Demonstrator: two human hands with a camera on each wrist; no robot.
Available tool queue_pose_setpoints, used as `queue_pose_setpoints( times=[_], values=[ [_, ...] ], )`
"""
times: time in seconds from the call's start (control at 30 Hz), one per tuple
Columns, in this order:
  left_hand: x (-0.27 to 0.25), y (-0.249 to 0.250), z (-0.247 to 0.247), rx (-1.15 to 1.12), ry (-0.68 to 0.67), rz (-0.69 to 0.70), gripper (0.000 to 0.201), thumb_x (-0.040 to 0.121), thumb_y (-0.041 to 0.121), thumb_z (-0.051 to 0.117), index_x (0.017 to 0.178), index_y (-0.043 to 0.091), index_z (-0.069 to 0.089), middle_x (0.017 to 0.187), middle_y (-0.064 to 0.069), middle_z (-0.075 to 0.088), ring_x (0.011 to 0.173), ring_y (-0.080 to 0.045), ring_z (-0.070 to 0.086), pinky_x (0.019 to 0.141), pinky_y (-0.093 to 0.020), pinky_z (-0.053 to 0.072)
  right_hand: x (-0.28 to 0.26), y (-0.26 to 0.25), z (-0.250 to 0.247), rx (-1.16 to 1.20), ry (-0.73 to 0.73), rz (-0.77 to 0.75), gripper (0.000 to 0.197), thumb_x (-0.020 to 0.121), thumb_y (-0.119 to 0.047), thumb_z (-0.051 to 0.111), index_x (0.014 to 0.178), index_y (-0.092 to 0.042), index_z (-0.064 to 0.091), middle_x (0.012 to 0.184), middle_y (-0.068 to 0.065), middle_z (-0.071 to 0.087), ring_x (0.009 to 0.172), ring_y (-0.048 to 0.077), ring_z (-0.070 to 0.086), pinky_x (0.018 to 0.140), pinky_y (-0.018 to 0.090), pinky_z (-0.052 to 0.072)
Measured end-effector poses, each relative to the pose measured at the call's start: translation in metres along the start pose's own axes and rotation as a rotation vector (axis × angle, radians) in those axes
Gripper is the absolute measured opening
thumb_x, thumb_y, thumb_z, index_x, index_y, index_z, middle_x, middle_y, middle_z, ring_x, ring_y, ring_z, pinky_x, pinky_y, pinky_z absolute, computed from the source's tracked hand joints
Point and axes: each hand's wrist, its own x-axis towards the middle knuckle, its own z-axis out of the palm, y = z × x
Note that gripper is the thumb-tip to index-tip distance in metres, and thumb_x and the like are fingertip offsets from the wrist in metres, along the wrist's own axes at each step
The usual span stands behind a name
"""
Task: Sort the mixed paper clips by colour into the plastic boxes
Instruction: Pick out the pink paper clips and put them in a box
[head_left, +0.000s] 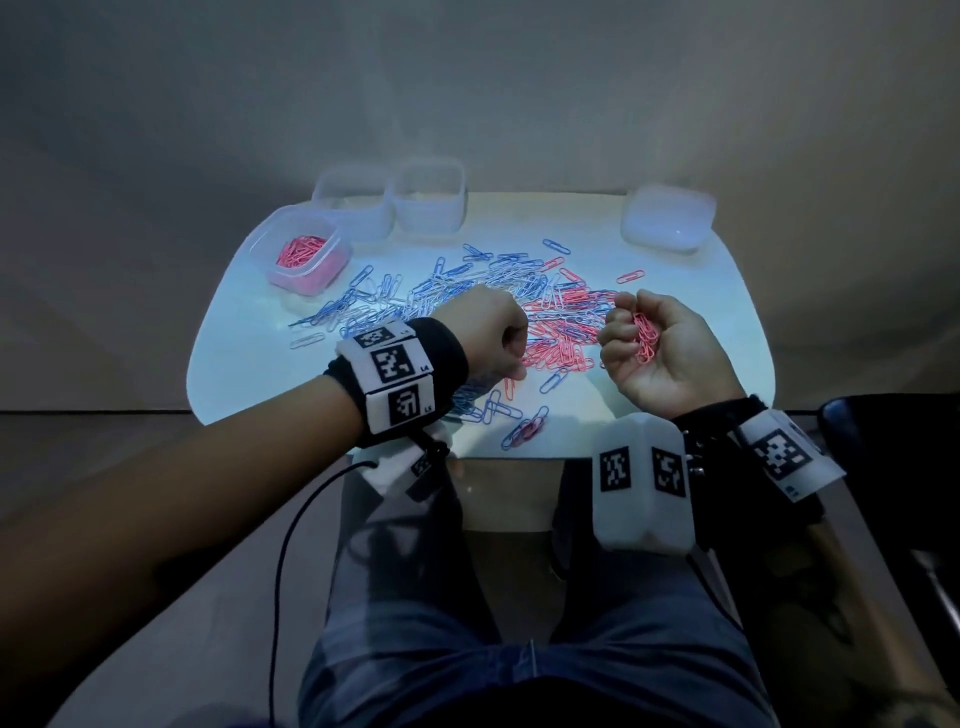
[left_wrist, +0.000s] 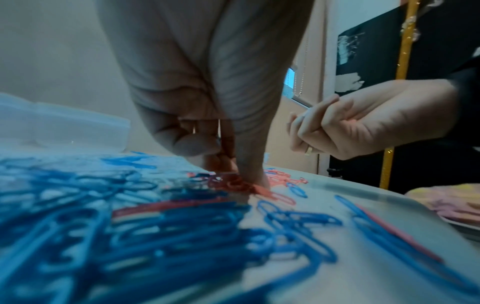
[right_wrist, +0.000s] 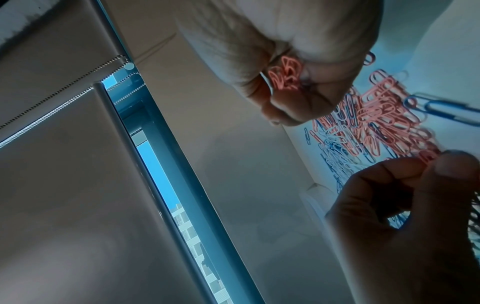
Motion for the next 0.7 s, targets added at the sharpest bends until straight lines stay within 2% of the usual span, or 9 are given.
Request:
queue_pose_setpoints(
  times=[0.1, 0.17, 0.23, 0.37, 0.43, 0.53, 0.63, 0.7],
  values=[
    [0.002, 0.001, 0.000, -0.013, -0.024, 0.005, 0.020, 0.080, 0.017, 0.072, 0.093, 0.004, 0.067, 0.075, 0.004, 0.058, 0.077, -0.013, 0.050, 0.064, -0.021, 0.036, -0.001, 0.001, 0.001, -0.010, -0.021, -0.002, 0.003, 0.069, -0.011, 0.048, 0.068, -0.012, 0.045, 0.047, -0.004, 0.039, 0.033, 0.004, 0.037, 0.032, 0.009, 0.026],
    [0.003, 0.002, 0.001, 0.012, -0.040, 0.004, 0.020, 0.083, 0.018, 0.068, 0.096, 0.003, 0.066, 0.088, -0.003, 0.062, 0.081, -0.014, 0.050, 0.069, -0.020, 0.035, 0.001, 0.003, 0.000, -0.015, -0.012, 0.001, 0.016, 0.083, -0.011, 0.043, 0.068, -0.012, 0.045, 0.051, -0.004, 0.037, 0.033, 0.004, 0.037, 0.032, 0.009, 0.026],
    [0.004, 0.002, 0.002, 0.040, -0.053, 0.014, 0.018, 0.087, 0.018, 0.064, 0.097, 0.003, 0.064, 0.093, -0.004, 0.063, 0.086, -0.017, 0.053, 0.071, -0.022, 0.035, 0.004, 0.005, 0.000, -0.015, 0.001, 0.000, 0.027, 0.093, -0.014, 0.035, 0.067, -0.012, 0.044, 0.054, -0.004, 0.037, 0.034, 0.004, 0.040, 0.033, 0.010, 0.028],
    [0.003, 0.002, -0.004, 0.004, -0.029, -0.005, 0.009, 0.090, 0.019, 0.060, 0.087, 0.010, 0.060, 0.084, -0.001, 0.056, 0.081, -0.015, 0.048, 0.068, -0.021, 0.034, 0.007, 0.010, -0.001, 0.052, 0.010, -0.008, 0.031, 0.096, -0.014, 0.035, 0.066, -0.011, 0.044, 0.049, -0.002, 0.046, 0.039, 0.005, 0.048, 0.036, 0.010, 0.037],
    [0.002, -0.003, -0.014, -0.149, 0.036, -0.066, 0.015, 0.089, 0.022, 0.062, 0.089, 0.008, 0.063, 0.077, 0.001, 0.056, 0.074, -0.013, 0.048, 0.064, -0.022, 0.037, 0.008, 0.014, 0.000, 0.092, 0.027, -0.024, 0.032, 0.095, -0.012, 0.036, 0.064, -0.010, 0.044, 0.046, 0.000, 0.051, 0.039, 0.007, 0.054, 0.038, 0.011, 0.043],
    [-0.003, 0.001, -0.032, -0.476, 0.088, -0.100, 0.017, 0.087, 0.024, 0.064, 0.077, 0.010, 0.060, 0.062, 0.003, 0.049, 0.053, -0.005, 0.042, 0.046, -0.013, 0.032, 0.009, 0.022, 0.008, 0.118, 0.009, -0.046, 0.037, 0.097, -0.010, 0.032, 0.064, -0.005, 0.047, 0.051, 0.009, 0.059, 0.045, 0.015, 0.064, 0.047, 0.017, 0.051],
    [-0.009, 0.023, -0.036, -0.693, 0.009, -0.042, 0.016, 0.087, 0.011, 0.063, 0.072, 0.008, 0.059, 0.062, -0.003, 0.052, 0.038, 0.003, 0.043, 0.038, -0.006, 0.030, 0.010, 0.030, 0.017, 0.142, -0.084, -0.010, 0.044, 0.102, -0.021, 0.026, 0.077, 0.001, 0.054, 0.058, 0.013, 0.064, 0.051, 0.020, 0.066, 0.052, 0.024, 0.056],
    [-0.007, 0.035, -0.030, -0.733, -0.019, -0.031, 0.016, 0.086, 0.005, 0.063, 0.071, 0.007, 0.060, 0.062, -0.006, 0.055, 0.038, 0.000, 0.047, 0.042, -0.010, 0.038, 0.009, 0.034, 0.020, 0.111, -0.135, 0.007, 0.042, 0.101, -0.019, 0.024, 0.086, -0.001, 0.058, 0.061, 0.012, 0.067, 0.051, 0.018, 0.067, 0.055, 0.025, 0.057]
  ],
)
